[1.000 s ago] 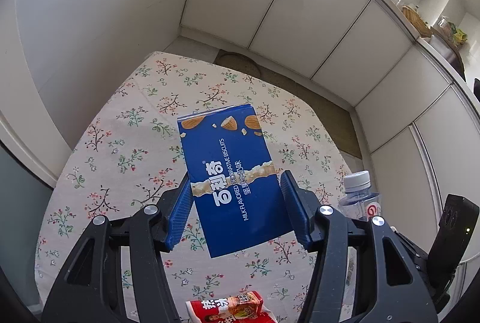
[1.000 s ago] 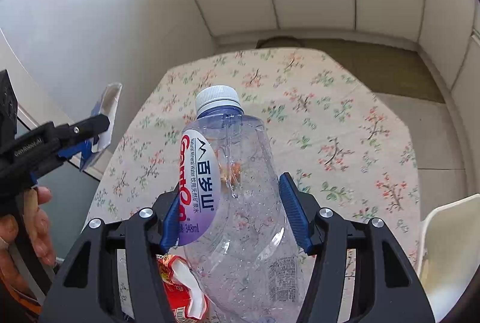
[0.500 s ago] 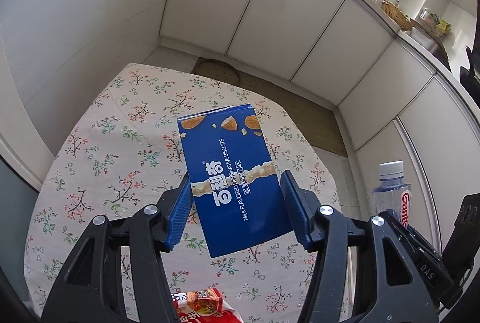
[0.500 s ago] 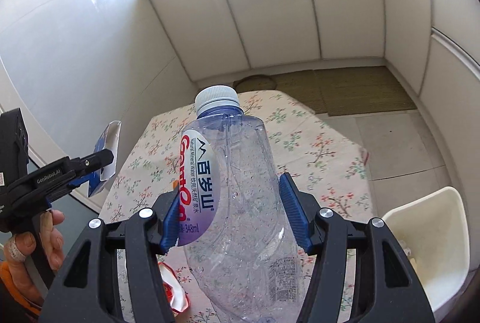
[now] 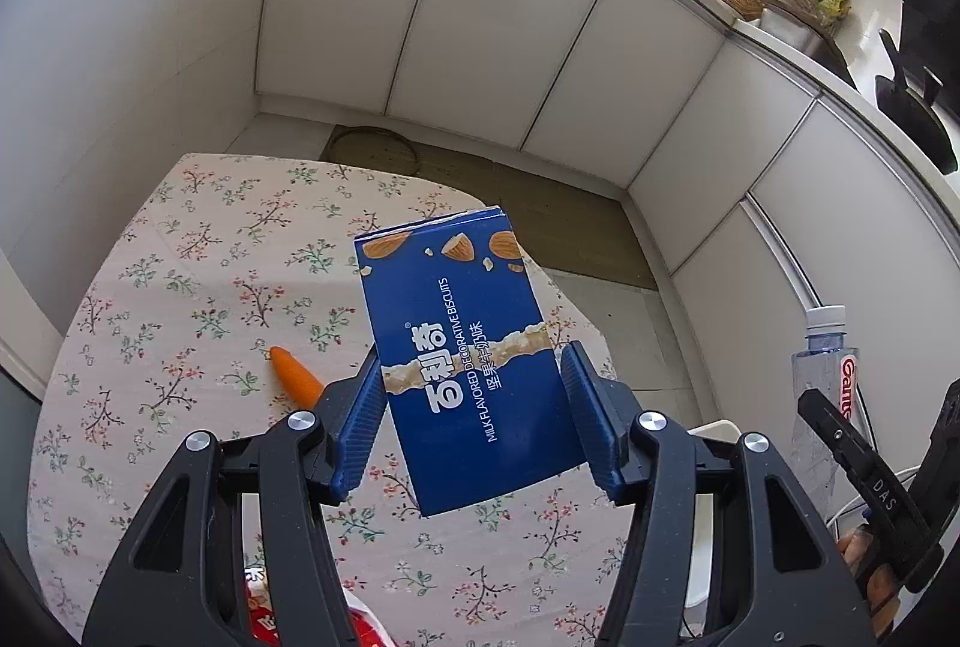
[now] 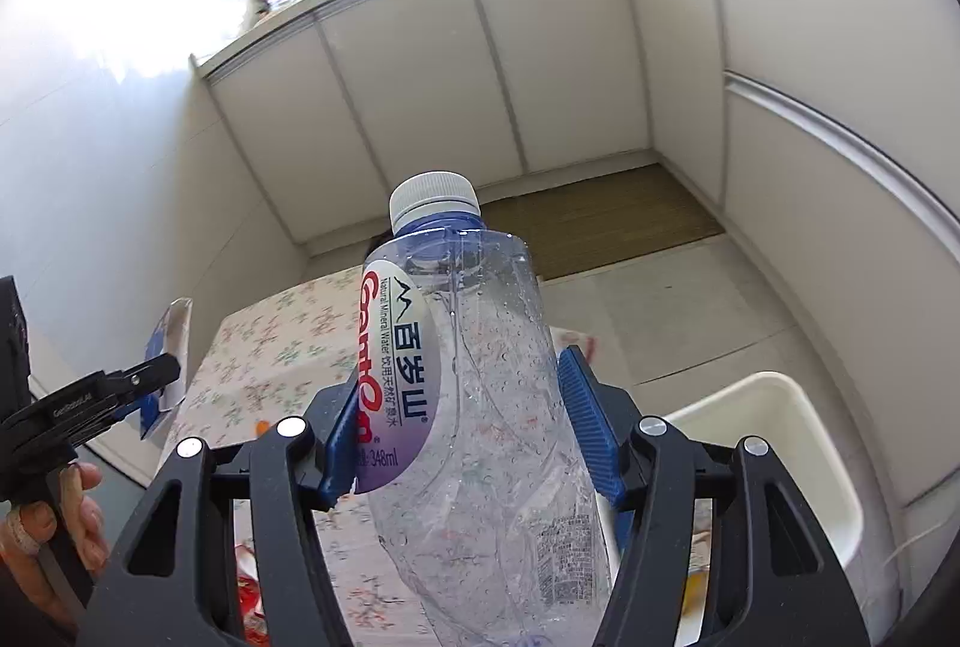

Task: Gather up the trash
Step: 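Drop the plastic bottle into the white bin with the right tool while the left tool holds the packet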

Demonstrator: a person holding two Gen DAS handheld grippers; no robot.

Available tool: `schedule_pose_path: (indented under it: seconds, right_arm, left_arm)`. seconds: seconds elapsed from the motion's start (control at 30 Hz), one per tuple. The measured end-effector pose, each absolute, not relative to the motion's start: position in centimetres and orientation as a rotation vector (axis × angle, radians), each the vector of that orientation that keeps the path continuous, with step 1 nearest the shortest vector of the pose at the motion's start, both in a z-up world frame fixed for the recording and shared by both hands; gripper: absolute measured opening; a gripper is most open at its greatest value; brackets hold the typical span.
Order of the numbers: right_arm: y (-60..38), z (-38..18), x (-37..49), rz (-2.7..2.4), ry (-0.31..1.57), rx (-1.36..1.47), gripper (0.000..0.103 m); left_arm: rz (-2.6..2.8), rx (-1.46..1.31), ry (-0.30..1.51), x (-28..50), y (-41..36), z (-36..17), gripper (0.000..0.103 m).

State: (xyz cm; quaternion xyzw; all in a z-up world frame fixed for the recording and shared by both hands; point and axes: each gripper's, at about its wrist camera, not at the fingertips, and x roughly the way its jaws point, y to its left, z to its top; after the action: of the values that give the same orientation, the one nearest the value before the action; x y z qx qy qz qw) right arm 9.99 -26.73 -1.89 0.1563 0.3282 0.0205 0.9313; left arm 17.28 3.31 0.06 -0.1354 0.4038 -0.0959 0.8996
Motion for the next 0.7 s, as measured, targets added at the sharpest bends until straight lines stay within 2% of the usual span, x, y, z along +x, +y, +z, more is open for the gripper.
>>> schedule_pose_path:
  seconds: [0.53, 0.6, 0.7]
  right_arm:
    - [-39.6, -3.8, 5.2, -0.383, 0.704, 0.356, 0.061]
    - [-40.5, -4.0, 4.9, -0.402, 0.703, 0.364, 0.071]
    - [-41.9, -4.0, 4.4, -0.441, 0.690, 0.360, 0.079]
  left_arm:
    - [-0.357, -0.142, 0.846, 16.1, -8.0, -0.9, 0.055]
    - [-0.373, -0.115, 0.850, 16.0, -9.5, -1.2, 0.055]
    - [-0.402, -0.083, 0.852, 15.7, -11.7, -1.6, 0.055]
